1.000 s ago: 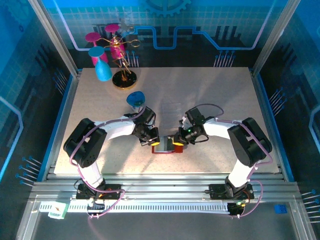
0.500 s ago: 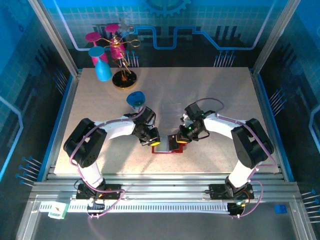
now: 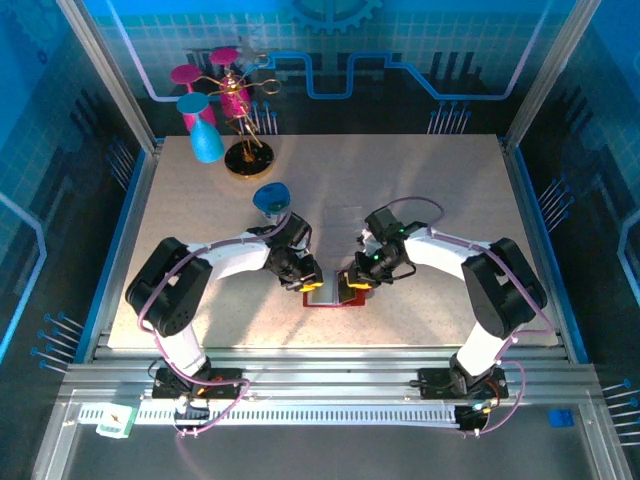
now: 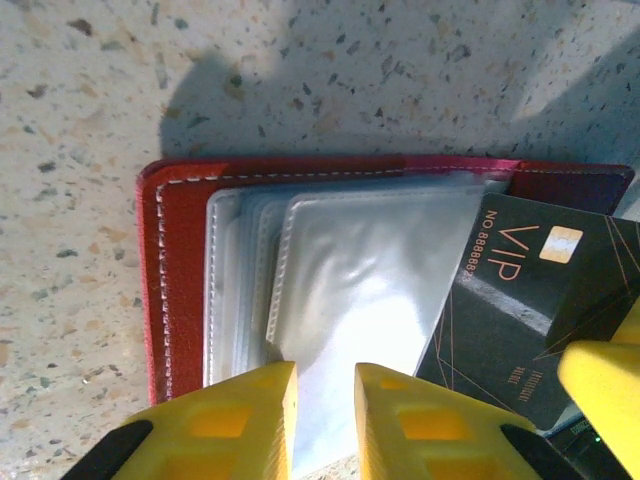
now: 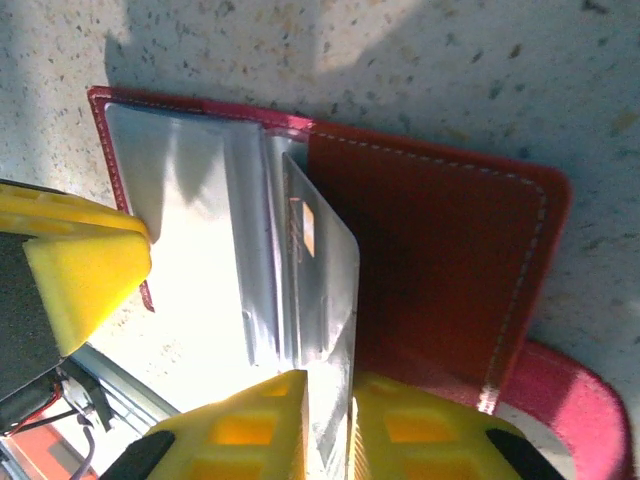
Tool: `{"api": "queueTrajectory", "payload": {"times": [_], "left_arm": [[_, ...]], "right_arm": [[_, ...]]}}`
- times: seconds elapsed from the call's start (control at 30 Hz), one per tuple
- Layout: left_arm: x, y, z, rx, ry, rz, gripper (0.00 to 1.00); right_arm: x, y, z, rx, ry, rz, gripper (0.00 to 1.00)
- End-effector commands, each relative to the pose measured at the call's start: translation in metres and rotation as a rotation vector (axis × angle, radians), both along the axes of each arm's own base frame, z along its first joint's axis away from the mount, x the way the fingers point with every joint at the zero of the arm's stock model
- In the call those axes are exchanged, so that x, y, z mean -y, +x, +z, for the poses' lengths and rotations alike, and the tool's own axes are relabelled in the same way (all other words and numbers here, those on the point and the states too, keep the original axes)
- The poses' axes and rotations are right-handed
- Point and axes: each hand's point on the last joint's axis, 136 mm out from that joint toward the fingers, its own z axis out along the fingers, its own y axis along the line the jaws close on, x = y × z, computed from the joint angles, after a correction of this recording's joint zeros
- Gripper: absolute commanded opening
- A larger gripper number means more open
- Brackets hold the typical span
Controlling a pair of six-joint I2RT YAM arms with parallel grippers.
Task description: Take the credit cards out of the card holder
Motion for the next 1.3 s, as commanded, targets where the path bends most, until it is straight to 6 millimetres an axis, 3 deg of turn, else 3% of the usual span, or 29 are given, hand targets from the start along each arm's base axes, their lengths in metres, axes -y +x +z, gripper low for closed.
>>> {"api": "queueTrajectory", "payload": {"times": [0.0, 0.93, 1.27], "left_arm": [[0.001, -0.002, 0.013, 0.012, -0.01, 0.008, 0.23], [-0.005, -0.001, 0.018, 0.051, 0.002, 0.025, 0.23], [-0.008, 0.015, 0.039, 0.161, -0.047, 0.08, 0.25]], "right_arm": [[-0.011, -0.002, 0.018, 0.012, 0.046, -0.004, 0.18], [-0.009, -0.005, 0.023, 0.029, 0.004, 0.005, 0.07], [-0.003, -0.007, 0.041, 0.091, -0.001, 0.042, 0.03]]}}
